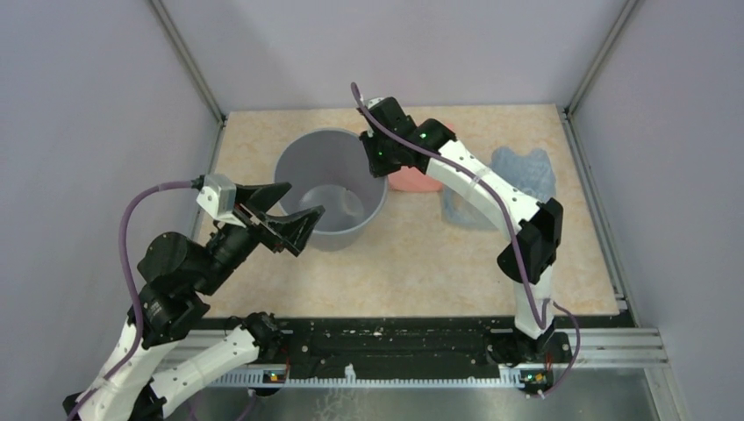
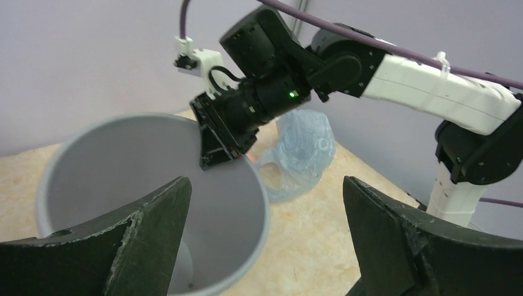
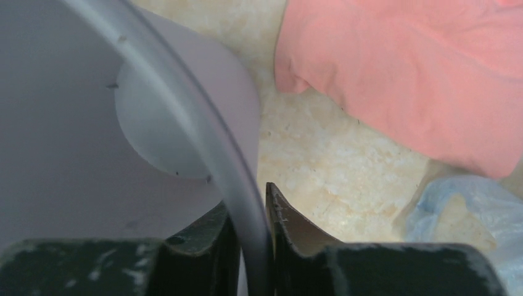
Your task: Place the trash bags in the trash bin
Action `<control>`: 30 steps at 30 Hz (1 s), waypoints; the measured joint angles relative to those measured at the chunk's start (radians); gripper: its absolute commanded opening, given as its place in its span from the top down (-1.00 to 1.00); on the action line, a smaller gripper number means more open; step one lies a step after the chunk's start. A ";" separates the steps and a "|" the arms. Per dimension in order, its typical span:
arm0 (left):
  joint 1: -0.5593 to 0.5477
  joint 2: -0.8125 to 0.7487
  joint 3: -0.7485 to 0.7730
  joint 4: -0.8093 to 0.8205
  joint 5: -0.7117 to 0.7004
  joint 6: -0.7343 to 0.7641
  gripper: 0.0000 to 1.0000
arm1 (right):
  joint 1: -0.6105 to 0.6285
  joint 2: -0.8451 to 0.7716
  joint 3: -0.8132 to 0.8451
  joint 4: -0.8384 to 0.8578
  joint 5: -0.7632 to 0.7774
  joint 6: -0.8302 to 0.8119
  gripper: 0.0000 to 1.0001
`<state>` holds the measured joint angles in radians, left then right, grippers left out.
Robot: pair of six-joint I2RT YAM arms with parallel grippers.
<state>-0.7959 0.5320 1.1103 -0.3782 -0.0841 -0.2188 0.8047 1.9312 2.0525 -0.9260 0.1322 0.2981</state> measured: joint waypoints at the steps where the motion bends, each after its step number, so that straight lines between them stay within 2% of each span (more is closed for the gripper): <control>1: 0.000 -0.003 -0.009 -0.002 0.005 -0.004 -0.98 | 0.000 0.021 0.023 -0.001 0.000 0.003 0.48; 11: 0.000 -0.006 -0.036 -0.035 0.025 -0.029 -0.97 | -0.002 0.190 0.260 -0.021 -0.018 0.035 0.14; 24: 0.000 -0.012 -0.043 -0.047 0.045 -0.056 -0.97 | -0.002 0.213 0.286 0.029 -0.053 0.074 -0.17; 30: 0.000 -0.012 -0.053 -0.056 0.090 -0.084 -0.97 | -0.003 0.238 0.313 0.085 -0.076 0.089 -0.52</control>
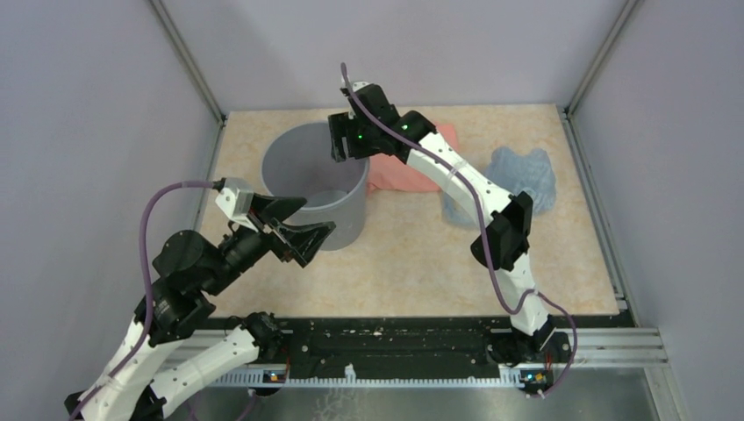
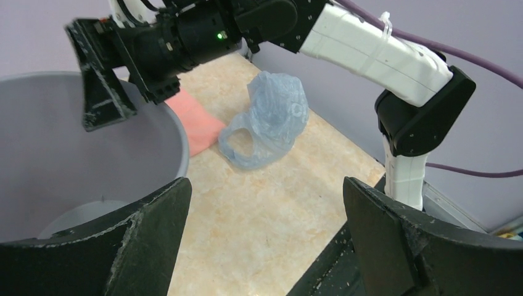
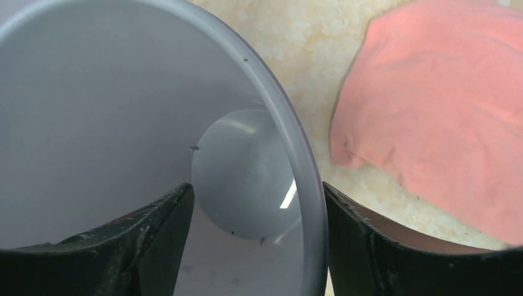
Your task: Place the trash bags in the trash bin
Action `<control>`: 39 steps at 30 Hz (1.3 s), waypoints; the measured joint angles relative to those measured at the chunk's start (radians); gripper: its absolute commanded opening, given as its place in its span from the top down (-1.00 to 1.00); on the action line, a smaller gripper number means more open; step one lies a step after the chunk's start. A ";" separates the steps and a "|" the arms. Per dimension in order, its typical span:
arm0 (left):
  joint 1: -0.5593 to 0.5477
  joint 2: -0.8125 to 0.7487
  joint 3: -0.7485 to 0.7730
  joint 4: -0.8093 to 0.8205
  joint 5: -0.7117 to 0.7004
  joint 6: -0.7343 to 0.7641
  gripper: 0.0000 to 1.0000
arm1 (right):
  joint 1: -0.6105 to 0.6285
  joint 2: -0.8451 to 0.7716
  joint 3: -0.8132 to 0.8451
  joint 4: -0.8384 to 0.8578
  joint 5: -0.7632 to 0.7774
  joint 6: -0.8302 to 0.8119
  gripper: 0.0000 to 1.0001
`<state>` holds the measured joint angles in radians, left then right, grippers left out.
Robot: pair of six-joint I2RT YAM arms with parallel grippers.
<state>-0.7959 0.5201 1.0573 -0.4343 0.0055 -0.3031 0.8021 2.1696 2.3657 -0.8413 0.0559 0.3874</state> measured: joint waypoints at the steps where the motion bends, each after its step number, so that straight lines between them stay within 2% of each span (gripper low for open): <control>1: 0.000 0.000 -0.004 0.000 0.008 -0.006 -0.97 | 0.000 0.000 0.000 0.006 -0.002 0.001 -0.57; 5: 0.000 0.003 -0.039 0.001 0.050 -0.028 -0.97 | 0.000 0.000 0.000 0.027 -0.005 -0.007 -0.72; 6: 0.000 0.006 -0.048 0.001 0.061 -0.034 -0.97 | 0.000 0.000 0.000 0.031 -0.006 -0.010 -0.82; 11: 0.000 0.047 -0.077 0.002 0.116 -0.044 -0.97 | 0.000 -0.039 -0.019 0.040 -0.006 -0.026 -0.95; 22: 0.000 0.135 -0.109 0.045 0.225 -0.061 -0.97 | 0.000 -0.360 -0.202 0.069 0.080 -0.074 -0.97; 31: 0.000 0.230 -0.136 0.109 0.264 -0.080 -0.98 | 0.000 -0.730 -0.631 0.121 0.290 -0.088 -0.97; 39: -0.006 0.368 -0.173 0.158 0.239 -0.087 -0.97 | -0.027 -1.057 -1.091 0.157 0.467 -0.019 -0.97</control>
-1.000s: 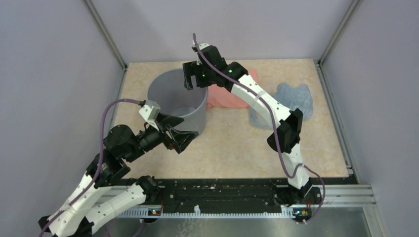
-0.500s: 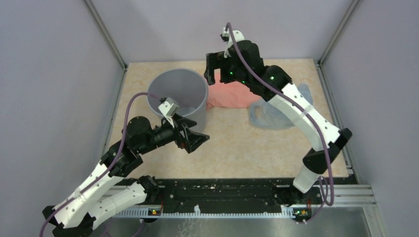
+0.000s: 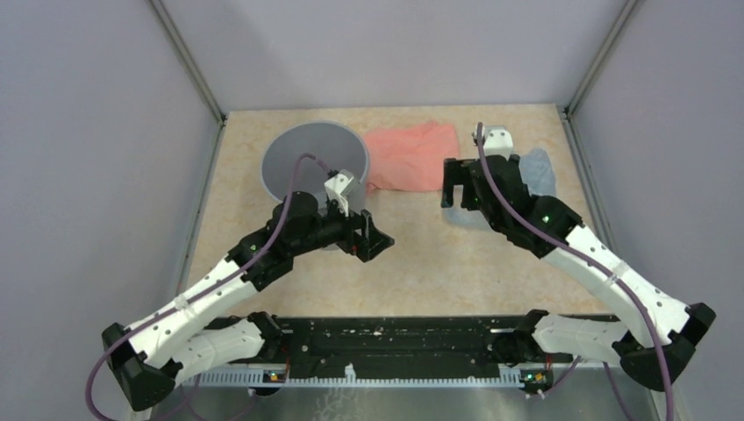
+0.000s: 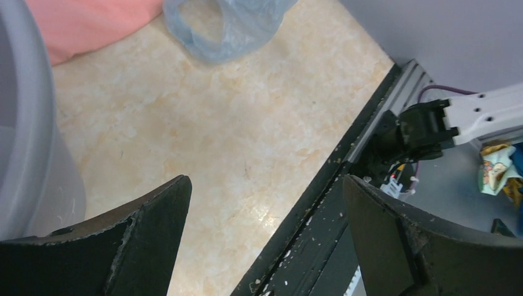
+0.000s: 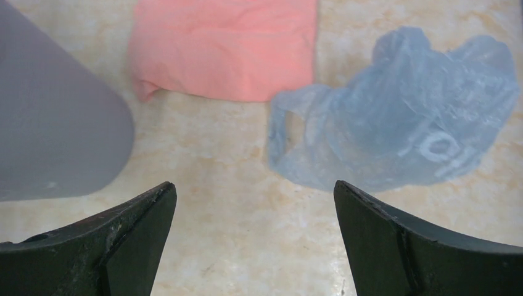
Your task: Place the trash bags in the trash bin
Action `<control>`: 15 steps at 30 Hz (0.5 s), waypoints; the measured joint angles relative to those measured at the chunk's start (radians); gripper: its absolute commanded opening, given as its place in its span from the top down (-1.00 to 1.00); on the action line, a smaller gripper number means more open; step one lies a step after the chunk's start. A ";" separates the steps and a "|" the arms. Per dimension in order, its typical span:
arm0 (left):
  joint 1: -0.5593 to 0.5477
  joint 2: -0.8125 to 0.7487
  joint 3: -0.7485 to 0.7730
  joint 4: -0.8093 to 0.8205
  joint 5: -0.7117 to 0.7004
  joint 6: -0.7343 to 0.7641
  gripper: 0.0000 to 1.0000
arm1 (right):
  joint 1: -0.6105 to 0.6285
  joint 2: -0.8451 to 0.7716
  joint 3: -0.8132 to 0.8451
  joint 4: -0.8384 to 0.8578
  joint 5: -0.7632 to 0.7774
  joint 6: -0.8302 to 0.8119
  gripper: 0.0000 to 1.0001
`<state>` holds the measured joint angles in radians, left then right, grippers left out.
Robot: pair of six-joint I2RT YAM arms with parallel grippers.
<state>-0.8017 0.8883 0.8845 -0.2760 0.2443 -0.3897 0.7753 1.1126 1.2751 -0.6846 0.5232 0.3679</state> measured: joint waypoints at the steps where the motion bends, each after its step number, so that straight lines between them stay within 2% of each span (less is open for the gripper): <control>1: 0.000 0.018 -0.010 0.007 -0.009 -0.001 -0.98 | -0.002 -0.029 -0.042 0.000 0.024 0.008 -0.97; 5: -0.003 0.077 -0.048 0.034 -0.059 -0.002 -0.98 | -0.042 -0.098 -0.182 0.040 0.078 0.021 -0.97; 8: -0.006 0.113 -0.070 0.055 -0.098 -0.002 -0.97 | -0.151 -0.115 -0.290 0.088 0.053 0.030 -0.97; 11: -0.006 0.148 -0.085 0.067 -0.141 -0.004 -0.97 | -0.248 -0.099 -0.380 0.151 0.018 0.039 -0.97; 15: -0.005 0.188 -0.094 0.064 -0.227 -0.005 -0.97 | -0.275 -0.016 -0.449 0.260 -0.024 0.044 -0.97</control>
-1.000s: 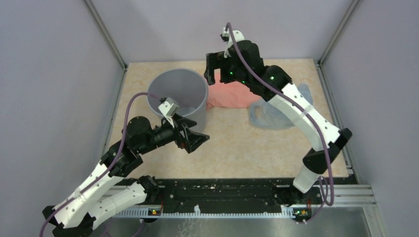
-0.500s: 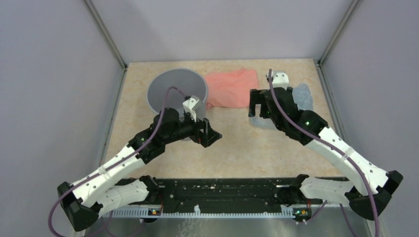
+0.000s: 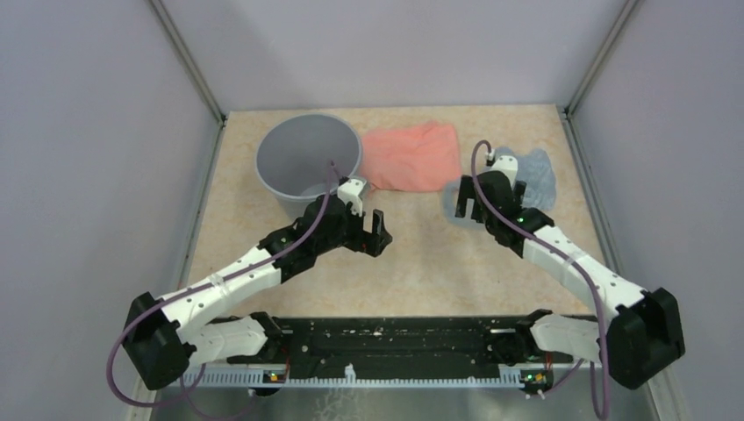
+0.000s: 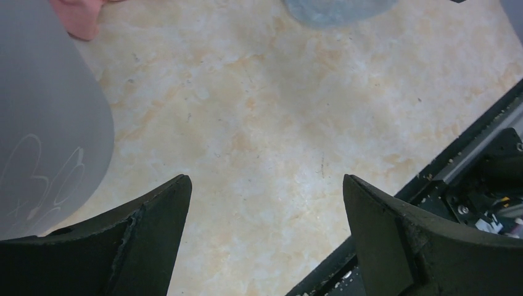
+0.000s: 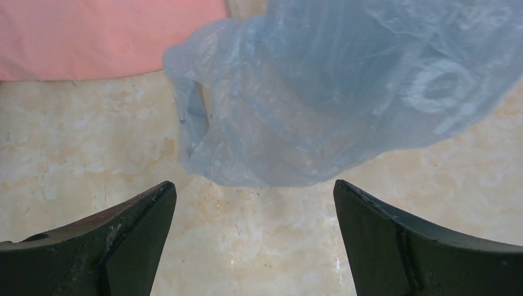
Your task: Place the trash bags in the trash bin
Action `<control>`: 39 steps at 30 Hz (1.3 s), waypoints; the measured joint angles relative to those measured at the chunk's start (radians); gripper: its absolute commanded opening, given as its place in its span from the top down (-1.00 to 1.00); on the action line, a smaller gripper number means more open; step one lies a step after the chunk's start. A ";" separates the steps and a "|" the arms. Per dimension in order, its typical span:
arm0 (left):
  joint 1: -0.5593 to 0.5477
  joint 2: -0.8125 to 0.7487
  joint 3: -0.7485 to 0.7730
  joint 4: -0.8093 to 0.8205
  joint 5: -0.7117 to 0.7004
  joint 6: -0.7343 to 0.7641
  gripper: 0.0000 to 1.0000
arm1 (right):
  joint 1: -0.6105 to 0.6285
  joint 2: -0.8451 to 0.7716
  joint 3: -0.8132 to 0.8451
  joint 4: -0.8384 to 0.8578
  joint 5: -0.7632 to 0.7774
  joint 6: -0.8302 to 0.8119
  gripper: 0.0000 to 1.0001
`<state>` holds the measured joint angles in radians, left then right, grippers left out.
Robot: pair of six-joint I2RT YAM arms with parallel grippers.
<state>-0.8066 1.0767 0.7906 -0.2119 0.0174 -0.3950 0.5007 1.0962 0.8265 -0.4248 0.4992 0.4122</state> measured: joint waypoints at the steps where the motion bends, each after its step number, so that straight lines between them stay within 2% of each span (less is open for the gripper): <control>1: 0.001 0.008 0.000 0.000 -0.018 0.001 -0.97 | 0.000 0.033 -0.003 0.026 -0.010 0.000 -0.97; 8: 0.065 0.034 0.000 -0.002 -0.050 0.009 -0.97 | -0.005 0.288 -0.003 0.204 -0.035 0.000 -0.81; 10: 0.100 0.042 0.000 -0.002 -0.047 0.012 -0.97 | -0.007 0.336 -0.003 0.227 -0.031 0.000 -0.72; 12: 0.130 0.051 0.000 -0.006 -0.035 0.013 -0.97 | -0.008 0.377 -0.002 0.240 -0.026 -0.001 -0.54; 13: 0.142 0.055 0.000 -0.008 -0.028 0.013 -0.97 | -0.008 0.394 -0.002 0.247 -0.023 -0.001 -0.41; 14: 0.152 0.061 0.000 -0.009 -0.015 0.013 -0.97 | -0.008 0.404 -0.002 0.251 -0.022 -0.004 -0.19; 16: 0.158 0.064 0.000 -0.010 0.011 0.014 -0.97 | -0.008 0.418 -0.002 0.258 -0.024 -0.009 0.30; 17: 0.159 0.066 0.003 -0.011 0.032 0.018 -0.97 | -0.008 0.420 -0.002 0.259 -0.029 -0.010 0.61; 19: 0.158 0.073 0.014 -0.014 0.093 0.027 -0.97 | -0.008 0.418 -0.002 0.262 -0.044 -0.012 0.91; 20: 0.157 0.076 0.021 -0.014 0.117 0.027 -0.97 | -0.007 0.415 -0.002 0.262 -0.055 -0.013 1.00; 25: 0.134 0.077 0.034 -0.009 0.192 0.023 -0.97 | 0.021 0.319 -0.043 0.260 -0.140 -0.014 1.00; 33: 0.109 0.079 0.011 0.040 0.225 -0.035 -0.97 | 0.185 0.060 -0.166 0.311 -0.353 0.027 1.00; 39: 0.106 0.104 -0.042 0.084 0.220 -0.109 -0.84 | 0.285 -0.006 -0.246 0.361 -0.442 0.079 1.00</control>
<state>-0.7006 1.1809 0.7490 -0.1284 0.2379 -0.5037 0.7856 1.0904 0.5800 -0.0639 0.0574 0.4911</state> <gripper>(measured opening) 0.959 0.005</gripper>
